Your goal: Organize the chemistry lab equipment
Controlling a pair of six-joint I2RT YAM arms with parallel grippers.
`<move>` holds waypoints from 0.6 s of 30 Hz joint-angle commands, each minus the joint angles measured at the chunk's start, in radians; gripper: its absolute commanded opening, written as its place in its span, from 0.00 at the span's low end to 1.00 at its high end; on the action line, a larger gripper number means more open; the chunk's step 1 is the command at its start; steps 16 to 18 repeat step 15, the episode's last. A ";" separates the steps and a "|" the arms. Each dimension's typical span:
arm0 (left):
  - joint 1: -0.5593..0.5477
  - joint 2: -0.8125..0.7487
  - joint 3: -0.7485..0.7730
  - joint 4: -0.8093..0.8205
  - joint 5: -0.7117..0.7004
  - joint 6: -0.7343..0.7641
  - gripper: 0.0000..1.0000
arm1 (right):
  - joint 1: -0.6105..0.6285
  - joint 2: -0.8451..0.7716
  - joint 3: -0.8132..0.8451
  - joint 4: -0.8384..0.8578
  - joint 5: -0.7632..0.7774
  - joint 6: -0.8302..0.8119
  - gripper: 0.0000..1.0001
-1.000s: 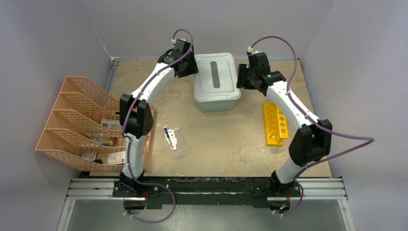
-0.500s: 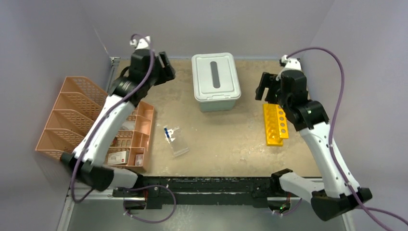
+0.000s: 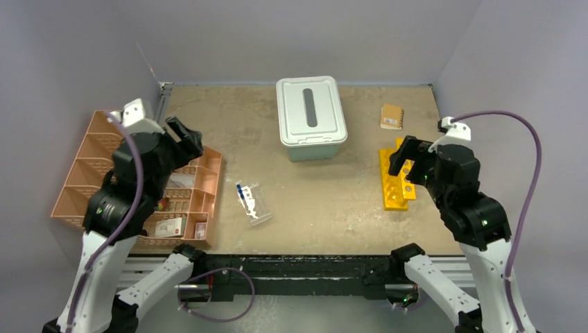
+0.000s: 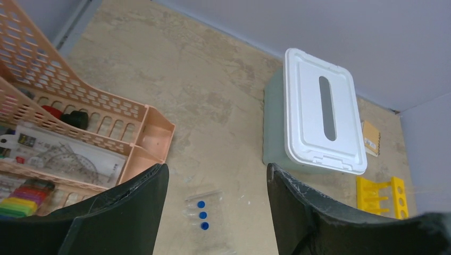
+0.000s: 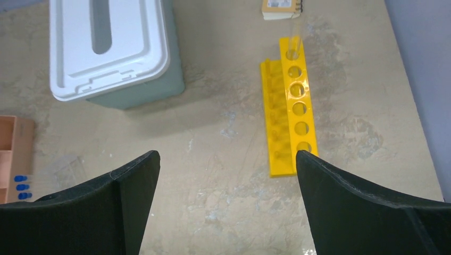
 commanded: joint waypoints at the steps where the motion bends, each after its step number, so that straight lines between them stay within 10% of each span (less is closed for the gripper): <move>1: 0.005 -0.080 0.095 -0.087 -0.073 0.042 0.68 | -0.003 -0.061 0.101 -0.005 0.046 -0.018 0.99; 18: 0.006 -0.127 0.164 -0.169 -0.026 0.030 0.76 | -0.003 -0.157 0.144 -0.038 0.104 -0.045 0.99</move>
